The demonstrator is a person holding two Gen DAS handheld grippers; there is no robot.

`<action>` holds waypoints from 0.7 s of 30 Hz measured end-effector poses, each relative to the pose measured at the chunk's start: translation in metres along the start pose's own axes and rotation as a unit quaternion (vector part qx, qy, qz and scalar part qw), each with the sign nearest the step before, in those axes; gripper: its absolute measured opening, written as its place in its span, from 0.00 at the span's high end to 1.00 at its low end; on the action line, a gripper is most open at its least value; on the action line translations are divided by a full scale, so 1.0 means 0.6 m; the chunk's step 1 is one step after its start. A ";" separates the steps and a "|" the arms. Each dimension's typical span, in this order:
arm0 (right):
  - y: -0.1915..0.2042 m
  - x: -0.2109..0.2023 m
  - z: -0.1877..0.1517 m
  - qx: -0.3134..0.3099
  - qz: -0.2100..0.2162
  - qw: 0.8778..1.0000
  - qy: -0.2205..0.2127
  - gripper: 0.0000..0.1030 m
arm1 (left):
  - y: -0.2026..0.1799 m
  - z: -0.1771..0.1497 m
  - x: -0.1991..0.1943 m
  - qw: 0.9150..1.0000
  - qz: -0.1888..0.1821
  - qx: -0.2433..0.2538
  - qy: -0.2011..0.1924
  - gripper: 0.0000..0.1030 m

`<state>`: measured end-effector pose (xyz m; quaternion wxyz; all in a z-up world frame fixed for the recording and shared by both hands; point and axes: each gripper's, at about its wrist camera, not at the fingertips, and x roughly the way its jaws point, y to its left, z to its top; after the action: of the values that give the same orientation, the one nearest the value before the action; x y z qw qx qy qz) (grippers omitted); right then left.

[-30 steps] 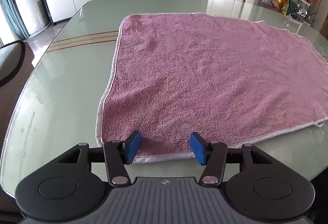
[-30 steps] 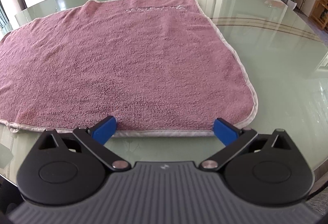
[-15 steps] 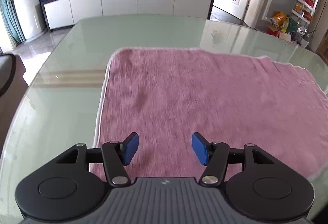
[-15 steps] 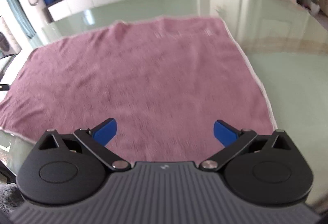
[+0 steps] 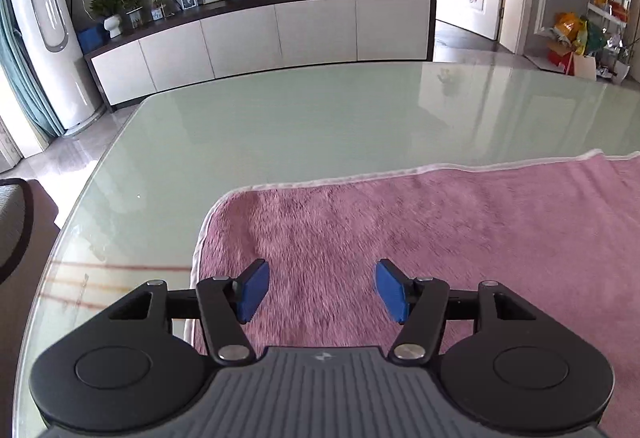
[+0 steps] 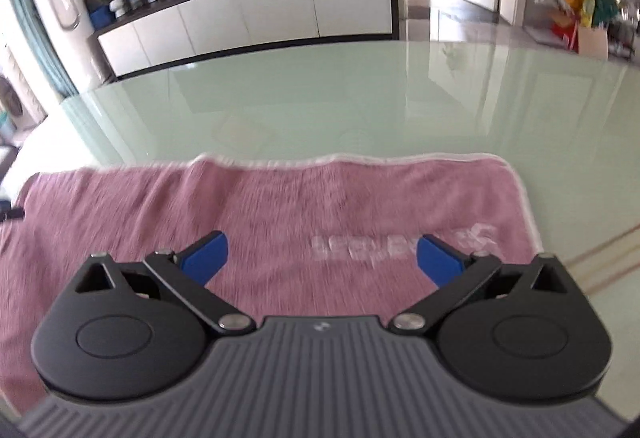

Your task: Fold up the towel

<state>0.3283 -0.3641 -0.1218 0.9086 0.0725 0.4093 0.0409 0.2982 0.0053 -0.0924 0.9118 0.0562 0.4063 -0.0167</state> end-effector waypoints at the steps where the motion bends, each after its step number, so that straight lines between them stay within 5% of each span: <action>1: 0.000 0.009 0.005 -0.001 -0.004 1.000 0.001 0.00 | 0.000 0.002 0.007 1.000 0.000 -0.001 0.003 0.39; 7: 0.010 0.068 0.018 -0.030 -0.056 0.998 0.030 0.00 | 0.011 0.009 0.033 1.000 -0.001 -0.022 0.017 0.36; 21: -0.024 0.086 0.020 -0.023 -0.084 0.995 0.043 0.00 | 0.045 0.014 0.049 0.998 0.018 -0.063 0.023 0.25</action>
<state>0.3720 -0.3724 -0.1543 0.8919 0.0149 0.4514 -0.0233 0.3260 0.0313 -0.1061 0.9040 0.0065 0.4267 0.0268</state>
